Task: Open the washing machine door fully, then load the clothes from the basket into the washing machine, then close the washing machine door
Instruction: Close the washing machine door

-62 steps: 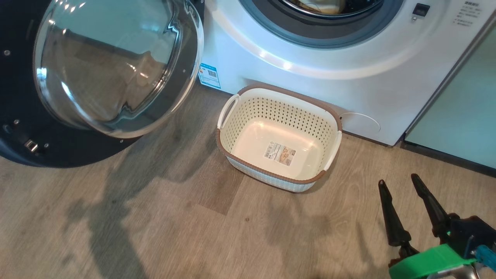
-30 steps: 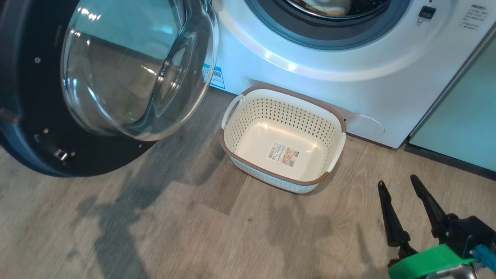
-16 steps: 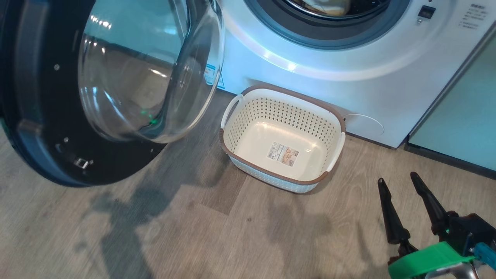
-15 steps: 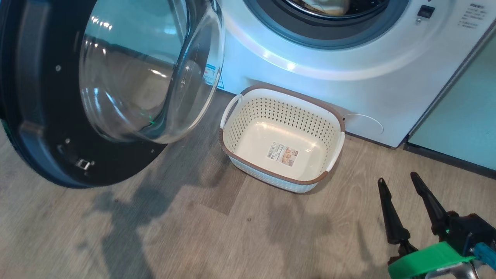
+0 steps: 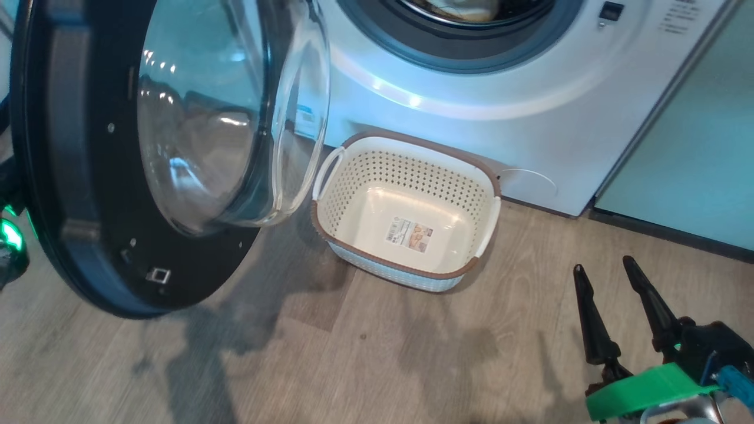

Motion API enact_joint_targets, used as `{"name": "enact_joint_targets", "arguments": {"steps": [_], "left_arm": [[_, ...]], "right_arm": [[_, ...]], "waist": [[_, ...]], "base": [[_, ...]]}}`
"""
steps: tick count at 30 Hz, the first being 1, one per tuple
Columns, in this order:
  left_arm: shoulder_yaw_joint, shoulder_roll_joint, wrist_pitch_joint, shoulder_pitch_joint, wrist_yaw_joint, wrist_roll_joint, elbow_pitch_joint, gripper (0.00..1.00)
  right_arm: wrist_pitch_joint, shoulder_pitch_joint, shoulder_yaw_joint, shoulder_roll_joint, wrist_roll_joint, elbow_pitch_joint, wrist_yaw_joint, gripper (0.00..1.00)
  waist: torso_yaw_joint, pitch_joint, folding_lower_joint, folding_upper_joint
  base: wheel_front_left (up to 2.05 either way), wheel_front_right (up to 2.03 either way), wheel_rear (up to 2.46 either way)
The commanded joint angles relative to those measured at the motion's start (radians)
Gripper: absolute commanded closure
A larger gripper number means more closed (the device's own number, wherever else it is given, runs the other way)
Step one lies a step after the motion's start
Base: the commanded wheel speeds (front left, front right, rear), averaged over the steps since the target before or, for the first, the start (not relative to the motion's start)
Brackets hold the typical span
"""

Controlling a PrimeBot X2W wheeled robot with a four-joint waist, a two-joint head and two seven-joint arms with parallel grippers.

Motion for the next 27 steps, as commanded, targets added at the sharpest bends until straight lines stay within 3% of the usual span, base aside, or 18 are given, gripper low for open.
{"name": "enact_joint_targets", "arguments": {"steps": [1, 27], "left_arm": [[0.023, 0.040, 0.016, -0.014, -0.009, -0.015, -0.049, 1.00], [-0.023, -0.062, 0.068, 0.048, -0.010, -0.066, -0.208, 1.00]], "right_arm": [[-0.014, -0.046, 0.023, 0.004, 0.006, -0.024, -0.003, 0.00], [-0.058, -0.058, 0.036, 0.025, 0.028, 0.036, -0.003, 0.00]], "waist": [[-0.016, -0.005, 0.0000, 0.0000], [-0.233, -0.049, 0.0000, 0.0000]], "base": [[0.00, 0.00, 0.00], [0.00, 0.00, 0.00]]}}
